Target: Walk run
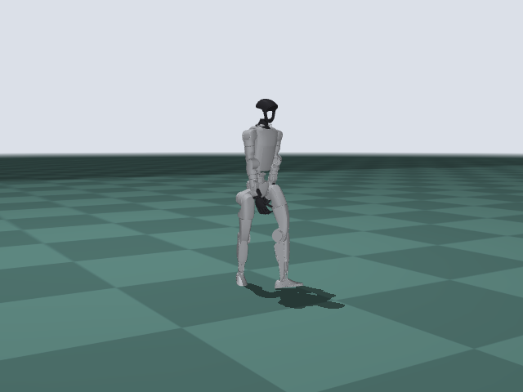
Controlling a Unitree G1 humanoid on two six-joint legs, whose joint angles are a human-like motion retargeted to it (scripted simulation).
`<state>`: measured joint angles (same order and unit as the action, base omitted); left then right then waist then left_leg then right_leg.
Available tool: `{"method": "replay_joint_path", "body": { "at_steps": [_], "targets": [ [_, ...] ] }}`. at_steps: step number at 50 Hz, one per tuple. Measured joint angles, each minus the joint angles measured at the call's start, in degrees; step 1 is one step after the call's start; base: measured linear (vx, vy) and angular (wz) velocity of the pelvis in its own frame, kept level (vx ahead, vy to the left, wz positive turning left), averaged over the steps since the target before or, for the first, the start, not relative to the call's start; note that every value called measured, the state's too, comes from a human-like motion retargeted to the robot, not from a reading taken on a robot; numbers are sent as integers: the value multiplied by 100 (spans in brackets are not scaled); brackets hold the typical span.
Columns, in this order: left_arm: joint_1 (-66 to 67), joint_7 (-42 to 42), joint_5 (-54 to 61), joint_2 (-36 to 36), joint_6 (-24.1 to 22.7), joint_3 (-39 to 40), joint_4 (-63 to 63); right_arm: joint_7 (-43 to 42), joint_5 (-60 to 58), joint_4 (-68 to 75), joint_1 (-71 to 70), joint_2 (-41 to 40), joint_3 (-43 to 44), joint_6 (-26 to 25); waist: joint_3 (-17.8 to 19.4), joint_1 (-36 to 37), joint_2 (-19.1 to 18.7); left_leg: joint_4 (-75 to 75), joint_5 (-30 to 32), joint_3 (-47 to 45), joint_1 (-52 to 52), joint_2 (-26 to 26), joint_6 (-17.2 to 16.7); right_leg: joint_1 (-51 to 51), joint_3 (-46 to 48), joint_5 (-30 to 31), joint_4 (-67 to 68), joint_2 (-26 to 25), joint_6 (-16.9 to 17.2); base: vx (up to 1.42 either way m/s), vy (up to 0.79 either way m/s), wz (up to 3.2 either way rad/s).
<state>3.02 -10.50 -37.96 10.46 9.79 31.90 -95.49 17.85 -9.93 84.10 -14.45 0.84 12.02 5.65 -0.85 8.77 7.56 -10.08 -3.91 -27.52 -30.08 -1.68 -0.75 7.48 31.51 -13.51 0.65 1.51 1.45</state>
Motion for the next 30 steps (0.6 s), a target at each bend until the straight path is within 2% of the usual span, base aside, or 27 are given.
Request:
{"method": "replay_joint_path", "body": {
  "at_steps": [5, 8, 10, 12, 14, 15, 17, 21, 24, 30],
  "targets": [
    [-102, 93, -41, 20, 58, -95, -6, 102, -91, 21, 212, 16, -66, -70, -77, 258, 91, -490, 122, 85, -43, 8, 290, 293, -288, 167, 185, 42, 389, 68, -5, -40],
    [-170, 181, -33, -10, 12, -109, 48, 92, -421, -1, 656, -1, -74, -136, -187, 423, 191, -853, -101, 400, -74, 25, 455, 356, -495, 817, 521, 256, 628, 93, 3, -72],
    [-203, 142, -69, -52, -6, -190, 194, 17, -600, -10, 1004, -26, -5, -120, -311, 424, 123, -869, -391, 425, 164, 144, 467, 313, -237, 1533, 913, 342, 521, 73, 1, -35],
    [-207, 8, -134, -78, -129, -379, 403, -38, -695, 23, 1325, -7, 74, -78, -417, 421, -106, -635, -559, 331, 588, 371, 449, 126, -126, 2362, 1639, 335, 166, 89, 7, -36],
    [-213, -139, -221, -39, -303, -525, 639, -65, -799, 41, 1572, 34, 128, -58, -473, 351, -379, -510, -710, 352, 929, 670, 307, -169, 102, 2787, 2690, 381, -88, 65, 6, -57],
    [-220, -185, -260, -6, -386, -574, 749, -76, -852, 47, 1678, 58, 134, -60, -487, 288, -520, -456, -780, 335, 1102, 826, 218, -341, 202, 2800, 3238, 411, -245, 67, 5, -61],
    [-265, -189, -289, 75, -497, -630, 935, -141, -880, 75, 1814, 105, 147, -58, -490, 77, -681, -282, -864, 148, 1426, 969, 72, -826, 303, 2296, 4156, 620, -376, 84, 5, -40],
    [-614, 145, 52, 225, -479, -693, 1065, -248, -723, 152, 1936, 86, 384, -88, -386, -405, -597, 266, -883, -109, 2010, 667, -48, -2101, 82, 1680, 4939, 884, -327, 59, -5, 22],
    [-902, 218, 475, 296, -540, -699, 1094, -254, -624, 188, 2073, 64, 492, -67, -387, -693, -468, 507, -948, -160, 2323, 418, -88, -2791, 62, 1315, 4255, 783, -372, 50, -10, 51],
    [-1398, 84, 1010, 354, -716, -723, 1341, -596, -971, 368, 2211, -58, 413, 44, -240, -1303, -155, 781, -1191, 71, 3015, -168, -23, -3647, -294, 929, 1693, 392, -429, 53, -13, 79]
  ]
}}
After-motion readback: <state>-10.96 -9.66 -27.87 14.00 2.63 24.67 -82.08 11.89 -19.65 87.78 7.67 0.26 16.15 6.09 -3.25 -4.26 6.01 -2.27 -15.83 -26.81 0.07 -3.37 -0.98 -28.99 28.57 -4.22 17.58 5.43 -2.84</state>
